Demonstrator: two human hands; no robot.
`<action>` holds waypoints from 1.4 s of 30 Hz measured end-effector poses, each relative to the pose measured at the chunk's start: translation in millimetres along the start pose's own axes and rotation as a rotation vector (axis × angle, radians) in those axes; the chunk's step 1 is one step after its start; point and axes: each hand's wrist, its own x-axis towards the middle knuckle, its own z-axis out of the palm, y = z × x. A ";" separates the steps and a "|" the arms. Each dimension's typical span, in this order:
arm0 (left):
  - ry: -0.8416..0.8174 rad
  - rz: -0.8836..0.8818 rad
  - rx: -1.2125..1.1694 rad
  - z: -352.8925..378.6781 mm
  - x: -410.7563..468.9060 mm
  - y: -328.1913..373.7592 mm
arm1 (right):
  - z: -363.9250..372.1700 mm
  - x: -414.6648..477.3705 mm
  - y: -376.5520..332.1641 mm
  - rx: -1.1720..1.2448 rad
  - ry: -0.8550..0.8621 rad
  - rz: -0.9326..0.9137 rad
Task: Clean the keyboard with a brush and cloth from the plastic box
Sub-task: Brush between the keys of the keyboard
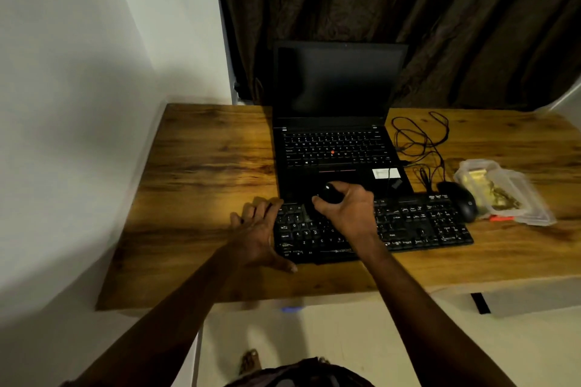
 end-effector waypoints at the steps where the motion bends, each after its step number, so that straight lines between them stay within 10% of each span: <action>1: 0.010 -0.005 0.002 0.6 0.1 0.3 | -4.6 0.2 3.9 -0.017 0.004 0.009; 42: -0.004 -0.040 0.016 1.5 5.8 3.8 | -8.6 6.8 11.3 -0.143 -0.049 -0.056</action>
